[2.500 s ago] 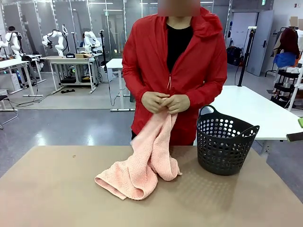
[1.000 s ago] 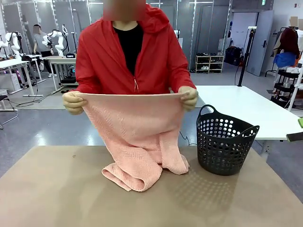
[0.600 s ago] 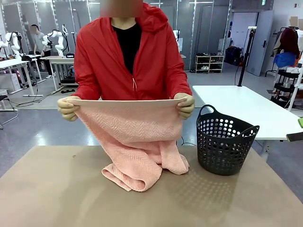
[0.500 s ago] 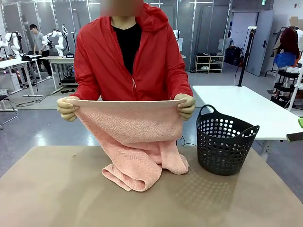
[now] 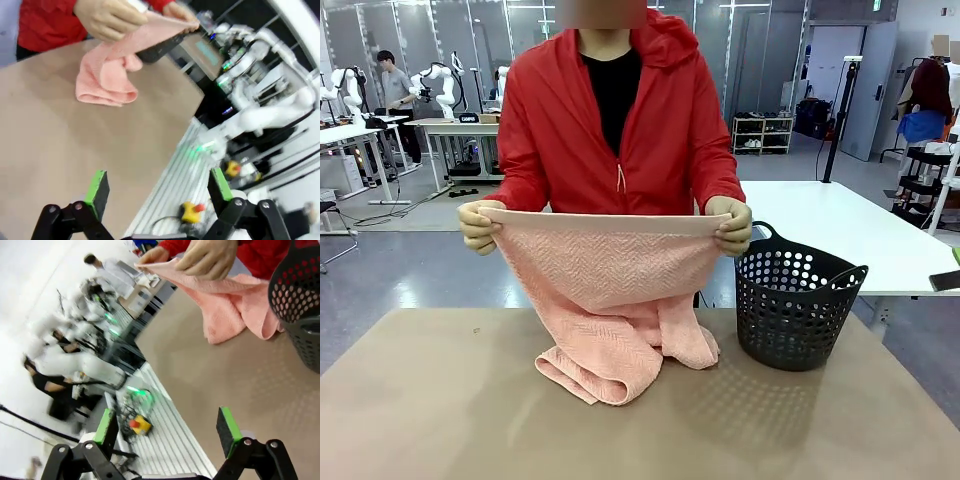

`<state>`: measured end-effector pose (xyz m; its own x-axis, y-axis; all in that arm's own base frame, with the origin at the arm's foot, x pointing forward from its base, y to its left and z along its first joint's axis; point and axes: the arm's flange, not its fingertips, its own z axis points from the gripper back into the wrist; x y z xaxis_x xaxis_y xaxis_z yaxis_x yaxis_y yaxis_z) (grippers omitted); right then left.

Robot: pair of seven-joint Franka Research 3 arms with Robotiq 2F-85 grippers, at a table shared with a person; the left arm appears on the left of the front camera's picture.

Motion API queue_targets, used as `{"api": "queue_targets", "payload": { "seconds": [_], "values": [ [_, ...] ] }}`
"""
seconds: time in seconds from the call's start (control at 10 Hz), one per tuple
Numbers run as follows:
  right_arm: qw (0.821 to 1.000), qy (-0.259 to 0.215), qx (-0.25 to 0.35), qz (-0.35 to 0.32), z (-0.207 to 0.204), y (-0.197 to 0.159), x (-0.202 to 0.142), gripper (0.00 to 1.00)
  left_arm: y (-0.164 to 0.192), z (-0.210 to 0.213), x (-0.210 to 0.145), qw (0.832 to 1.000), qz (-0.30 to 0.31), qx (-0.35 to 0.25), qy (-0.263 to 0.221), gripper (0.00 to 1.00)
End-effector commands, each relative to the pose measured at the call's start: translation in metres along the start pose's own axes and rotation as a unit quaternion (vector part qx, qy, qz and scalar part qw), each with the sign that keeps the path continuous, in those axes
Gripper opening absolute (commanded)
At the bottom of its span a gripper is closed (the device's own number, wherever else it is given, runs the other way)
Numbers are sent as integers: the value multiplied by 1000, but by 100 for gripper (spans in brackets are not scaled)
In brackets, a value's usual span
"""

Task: Fold the towel.
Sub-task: Grab the top end of the 100 cm Hotel Towel extended by the human.

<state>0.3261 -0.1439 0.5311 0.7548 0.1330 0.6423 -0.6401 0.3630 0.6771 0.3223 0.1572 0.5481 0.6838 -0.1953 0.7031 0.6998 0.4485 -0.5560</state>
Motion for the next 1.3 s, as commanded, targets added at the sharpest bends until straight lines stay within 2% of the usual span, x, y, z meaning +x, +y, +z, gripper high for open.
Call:
{"api": "queue_targets", "payload": {
  "seconds": [0.0, 0.1, 0.2, 0.3, 0.4, 0.5, 0.6, 0.8, 0.9, 1.0, 1.1, 1.2],
  "values": [
    [987, 54, -98, 119, -3, 54, 33, 100, -58, -1, 43, 977, -143, 145, 58, 100],
    [974, 89, -121, 168, -14, 85, 55, 100, -88, -12, 67, 952, -223, 191, 86, 100],
    [956, 129, -146, 219, -31, 116, 75, 100, -117, -28, 88, 919, -298, 231, 116, 100],
    [934, 168, -169, 267, -56, 146, 92, 100, -144, -48, 106, 880, -369, 261, 144, 100],
    [901, 214, -196, 324, -88, 175, 104, 100, -175, -75, 120, 840, -435, 279, 164, 100],
    [871, 247, -224, 362, -118, 193, 112, 100, -198, -100, 125, 799, -488, 297, 186, 100],
    [851, 268, -230, 388, -143, 207, 117, 100, -217, -124, 128, 763, -529, 305, 210, 100],
    [827, 285, -244, 419, -177, 227, 124, 100, -239, -158, 134, 719, -568, 322, 239, 100],
    [822, 289, -246, 424, -184, 230, 126, 100, -242, -169, 135, 717, -573, 313, 245, 100],
    [822, 288, -244, 426, -185, 231, 126, 100, -245, -173, 137, 725, -570, 306, 237, 100],
    [826, 279, -253, 420, -182, 230, 126, 100, -245, -172, 137, 725, -573, 280, 260, 100],
    [816, 293, -234, 441, -190, 237, 128, 100, -255, -176, 137, 709, -589, 299, 248, 100]
  ]
}}
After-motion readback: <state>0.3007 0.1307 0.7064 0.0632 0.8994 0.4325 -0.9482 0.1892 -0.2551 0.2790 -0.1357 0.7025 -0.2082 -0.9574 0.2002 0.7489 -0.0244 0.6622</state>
